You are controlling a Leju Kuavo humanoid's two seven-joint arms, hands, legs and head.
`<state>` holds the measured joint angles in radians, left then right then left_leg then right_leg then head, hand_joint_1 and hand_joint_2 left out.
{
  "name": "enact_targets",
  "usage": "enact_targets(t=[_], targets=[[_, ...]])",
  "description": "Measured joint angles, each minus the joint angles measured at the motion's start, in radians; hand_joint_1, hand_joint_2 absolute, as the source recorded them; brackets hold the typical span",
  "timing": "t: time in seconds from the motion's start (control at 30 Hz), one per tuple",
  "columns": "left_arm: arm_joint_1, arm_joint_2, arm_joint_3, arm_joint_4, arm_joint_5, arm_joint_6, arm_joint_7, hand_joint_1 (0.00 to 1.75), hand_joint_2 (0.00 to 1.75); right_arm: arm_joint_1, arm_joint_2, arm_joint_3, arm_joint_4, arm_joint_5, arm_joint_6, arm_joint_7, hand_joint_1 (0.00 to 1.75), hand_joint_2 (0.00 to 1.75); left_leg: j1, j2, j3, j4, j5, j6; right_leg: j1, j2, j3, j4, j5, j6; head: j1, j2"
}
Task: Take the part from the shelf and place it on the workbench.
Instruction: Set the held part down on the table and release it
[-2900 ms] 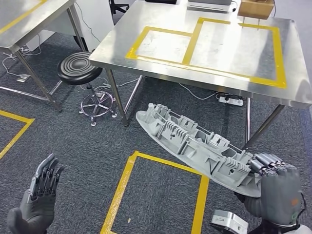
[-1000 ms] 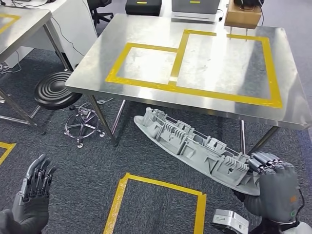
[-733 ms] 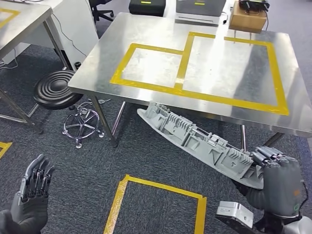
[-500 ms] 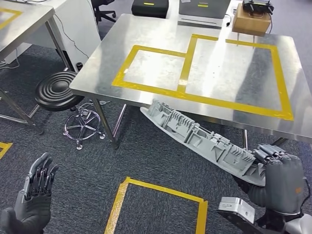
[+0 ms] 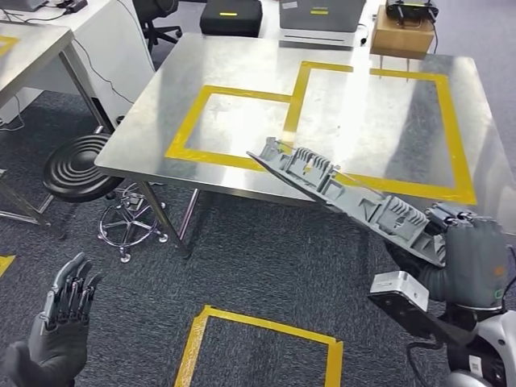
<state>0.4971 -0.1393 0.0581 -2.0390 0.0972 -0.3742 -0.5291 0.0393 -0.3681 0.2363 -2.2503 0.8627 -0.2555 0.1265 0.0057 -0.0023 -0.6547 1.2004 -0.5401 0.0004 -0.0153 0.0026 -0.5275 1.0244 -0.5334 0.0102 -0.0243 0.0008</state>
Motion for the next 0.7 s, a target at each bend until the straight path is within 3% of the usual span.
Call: enact_targets(t=[0.03, 0.1, 0.17, 0.37, 0.4, 0.47, 0.5, 0.53, 0.6, 0.63, 0.7], targets=[[0.000, -0.006, 0.000, 0.000, -0.002, -0.002, 0.006, 0.00, 0.00, -0.004, 0.000, -0.006, 0.004, -0.004, 0.004, 0.001, 1.75, 1.75, -0.002, 0.000, 0.018, -0.059, 0.038, 0.005, 0.002, 0.001, 0.009, 0.000, -0.009, 0.005, 0.000, 0.000], [-0.001, -0.019, -0.003, -0.002, -0.005, -0.005, 0.015, 0.00, 0.00, -0.016, -0.001, -0.016, 0.010, -0.015, 0.012, 0.003, 1.75, 1.75, -0.006, 0.000, 0.047, -0.137, 0.061, 0.013, 0.004, 0.002, 0.018, -0.001, -0.020, 0.017, 0.001, 0.000], [-0.001, -0.026, -0.007, -0.003, -0.005, -0.006, 0.021, 0.00, 0.00, -0.027, -0.002, -0.024, 0.014, -0.025, 0.019, 0.005, 1.75, 1.75, -0.008, 0.001, 0.056, -0.151, 0.051, 0.018, 0.004, 0.003, 0.018, -0.003, -0.023, 0.024, 0.004, 0.000], [-0.001, -0.028, -0.007, -0.003, -0.004, -0.008, 0.023, 0.00, 0.00, -0.035, -0.003, -0.030, 0.018, -0.031, 0.026, 0.008, 1.75, 1.75, -0.010, 0.000, 0.054, -0.151, 0.049, 0.021, 0.003, 0.001, 0.019, -0.009, -0.022, 0.028, 0.005, 0.000], [-0.002, -0.032, -0.007, -0.004, -0.003, -0.011, 0.023, 0.00, 0.00, -0.043, -0.005, -0.037, 0.023, -0.035, 0.036, 0.012, 1.75, 1.75, -0.007, 0.000, 0.060, -0.156, 0.049, 0.027, 0.002, 0.001, 0.010, 0.010, -0.032, 0.034, 0.008, 0.000], [-0.007, -0.043, -0.009, -0.004, 0.001, -0.020, 0.023, 0.00, 0.00, -0.071, -0.009, -0.057, 0.048, -0.043, 0.063, 0.025, 1.75, 1.75, -0.002, 0.000, 0.076, -0.166, 0.041, 0.042, 0.001, -0.001, -0.096, 0.168, -0.075, 0.049, 0.015, 0.000], [-0.010, -0.049, -0.010, -0.005, 0.003, -0.025, 0.023, 0.00, 0.00, -0.085, -0.012, -0.066, 0.062, -0.046, 0.078, 0.031, 1.75, 1.75, 0.001, -0.001, 0.088, -0.171, 0.034, 0.048, 0.000, -0.001, -0.148, 0.235, -0.079, 0.056, 0.018, 0.000], [-0.013, -0.052, -0.011, -0.005, 0.004, -0.027, 0.023, 0.00, 0.00, -0.094, -0.013, -0.071, 0.073, -0.046, 0.086, 0.036, 1.75, 1.75, 0.002, -0.002, 0.097, -0.171, 0.026, 0.048, -0.001, -0.002, -0.182, 0.257, -0.056, 0.058, 0.019, 0.000], [-0.014, -0.053, -0.013, -0.005, 0.005, -0.028, 0.023, 0.00, 0.00, -0.107, -0.017, -0.075, 0.087, -0.044, 0.094, 0.040, 1.75, 1.75, 0.001, -0.005, 0.116, -0.171, 0.010, 0.041, -0.003, -0.004, -0.143, 0.132, 0.038, 0.057, 0.019, 0.000], [-0.016, -0.053, -0.013, -0.005, 0.005, -0.029, 0.023, 0.00, 0.00, -0.115, -0.018, -0.076, 0.094, -0.044, 0.097, 0.041, 1.75, 1.75, 0.000, -0.005, 0.122, -0.169, 0.003, 0.035, -0.002, -0.004, -0.117, 0.074, 0.063, 0.054, 0.020, 0.000], [-0.019, -0.053, -0.014, -0.005, 0.006, -0.029, 0.024, 0.00, 0.00, -0.132, -0.020, -0.079, 0.107, -0.042, 0.103, 0.045, 1.75, 1.75, -0.003, -0.005, 0.122, -0.170, -0.004, 0.025, 0.002, -0.004, -0.092, 0.028, 0.059, 0.040, 0.019, 0.000]])
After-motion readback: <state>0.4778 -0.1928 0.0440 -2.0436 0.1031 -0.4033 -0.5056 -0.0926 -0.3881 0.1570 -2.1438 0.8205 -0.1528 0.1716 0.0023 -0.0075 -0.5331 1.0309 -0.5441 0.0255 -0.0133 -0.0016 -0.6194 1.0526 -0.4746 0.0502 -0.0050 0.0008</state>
